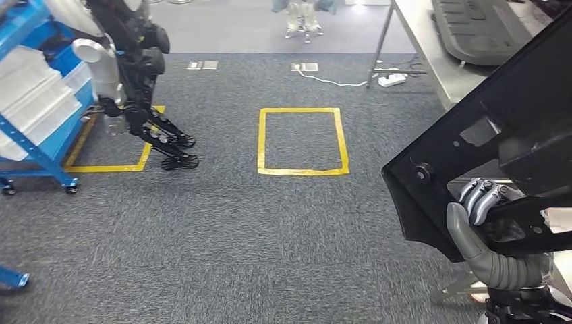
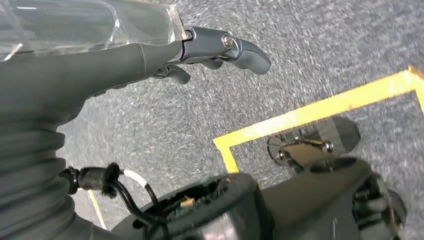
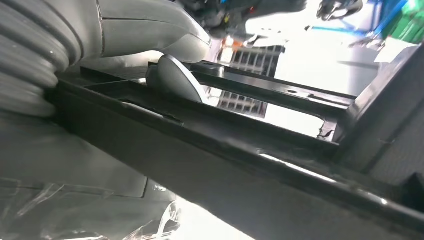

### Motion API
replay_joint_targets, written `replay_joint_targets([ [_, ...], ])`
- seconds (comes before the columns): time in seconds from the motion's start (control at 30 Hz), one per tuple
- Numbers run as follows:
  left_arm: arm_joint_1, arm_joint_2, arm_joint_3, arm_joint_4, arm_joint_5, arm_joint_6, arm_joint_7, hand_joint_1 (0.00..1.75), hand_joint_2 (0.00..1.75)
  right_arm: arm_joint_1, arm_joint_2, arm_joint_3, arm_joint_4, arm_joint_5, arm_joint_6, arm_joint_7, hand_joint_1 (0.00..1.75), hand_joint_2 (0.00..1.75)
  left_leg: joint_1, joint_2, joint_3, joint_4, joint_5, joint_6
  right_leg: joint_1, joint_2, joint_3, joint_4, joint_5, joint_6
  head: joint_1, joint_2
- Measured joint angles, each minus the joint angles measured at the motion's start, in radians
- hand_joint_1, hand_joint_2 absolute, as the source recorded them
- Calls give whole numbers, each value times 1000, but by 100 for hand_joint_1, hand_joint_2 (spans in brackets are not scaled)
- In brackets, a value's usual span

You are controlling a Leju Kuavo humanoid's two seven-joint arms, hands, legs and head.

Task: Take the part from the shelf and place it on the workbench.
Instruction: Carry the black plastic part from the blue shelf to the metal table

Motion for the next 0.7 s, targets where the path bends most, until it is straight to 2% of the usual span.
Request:
replay_joint_targets([
  [0.03, 0, 0, 0, 0, 0, 0, 0, 0, 175, 0, 0, 0, 0, 0, 0, 1, 175, 175, -1, 14, -1, 0, 0, 0, 0, -2, 12, -9, 10, 0, 0, 0],
  [0.07, 0, 0, 0, 0, 0, 0, 0, 0, 175, 0, 0, 0, 0, 0, 0, 1, 175, 175, -2, 27, -1, 0, 0, 0, 1, -9, 44, -59, 35, -2, 0, 0],
  [0.13, 0, 0, 0, 0, 0, -1, 0, 0, 175, 0, 0, 0, 0, 1, -1, 2, 175, 175, -7, 52, 2, 1, -3, -3, 9, -54, 137, -215, 89, -11, 0, 0],
  [0.17, 0, 0, 0, 0, 0, -1, 0, 0, 175, 0, -1, 0, 0, 2, -2, 2, 175, 175, -9, 63, 3, 2, -4, -6, 14, -72, 167, -272, 104, -17, 0, 0],
  [0.2, 0, 0, 0, 0, 0, -1, 0, 0, 175, 0, -1, -1, 0, 3, -4, 2, 175, 175, -12, 74, 5, 3, -6, -9, 19, -83, 182, -303, 111, -23, 0, 0],
  [0.27, 0, 0, 0, 0, 0, -1, 0, 0, 175, 0, -2, -3, 0, 8, -7, 3, 175, 175, -14, 94, 6, 2, -9, -16, 22, -64, 180, -312, 114, -33, 0, 0],
  [0.3, -1, 0, 0, 0, 0, -1, 0, 0, 175, 0, -2, -4, -1, 10, -8, 4, 175, 175, -12, 93, 7, 5, -13, -21, 19, -54, 178, -314, 117, -37, 0, 0],
  [0.33, -2, 0, 0, 0, 0, 0, 0, 0, 175, 0, -3, -5, -1, 12, -9, 6, 175, 175, -10, 74, 1, 22, -25, -28, 16, -44, 177, -317, 121, -43, -1, 0],
  [0.37, -3, 0, 0, 0, 0, -1, 0, 0, 175, -1, -4, -7, -2, 13, -10, 8, 175, 175, -6, 48, -15, 60, -50, -35, 12, -34, 176, -319, 126, -48, -1, 0],
  [0.43, -6, 0, 1, 0, 0, -1, 0, 0, 175, -2, -4, -11, -4, 15, -10, 16, 175, 175, 3, -7, -74, 197, -121, -49, 9, -15, 172, -320, 131, -55, -2, 0],
  [0.47, -9, 0, 1, 0, 0, -1, -1, 0, 175, -3, -5, -13, -4, 16, -10, 22, 175, 175, 6, -14, -104, 267, -149, -53, 8, -4, 170, -320, 133, -56, -2, 0],
  [0.5, -12, 0, 2, 0, 0, -1, -1, 0, 175, -4, -7, -15, -4, 18, -10, 31, 175, 175, 9, -16, -121, 310, -160, -57, 7, 8, 168, -320, 135, -55, -3, 0],
  [0.53, -14, 0, 3, 0, 0, 0, -1, 0, 175, -5, -9, -17, -4, 21, -10, 41, 175, 175, 12, -16, -120, 314, -151, -59, 6, 22, 168, -320, 136, -53, -3, 0],
  [0.57, -14, 0, 3, 0, -2, 0, 0, 0, 175, -6, -12, -20, -4, 24, -10, 53, 175, 175, 16, -19, -99, 275, -124, -61, 4, 37, 167, -319, 138, -50, -3, 0],
  [0.6, -12, 0, 3, 0, -2, 0, 0, 0, 175, -9, -17, -24, -4, 28, -9, 67, 175, 175, 21, -32, -65, 203, -85, -63, 2, 52, 167, -319, 140, -46, -3, 0],
  [0.67, -6, 0, 3, 0, -3, -1, 1, 0, 175, -17, -30, -36, -4, 36, -8, 92, 175, 175, 30, -88, -6, 64, -29, -65, -1, 78, 160, -318, 146, -35, -3, 0],
  [0.7, -3, 0, 3, 0, -3, -1, 1, 0, 175, -20, -37, -42, -4, 42, -6, 105, 175, 175, 31, -111, 7, 25, -16, -64, -2, 90, 154, -318, 150, -27, -2, 0],
])
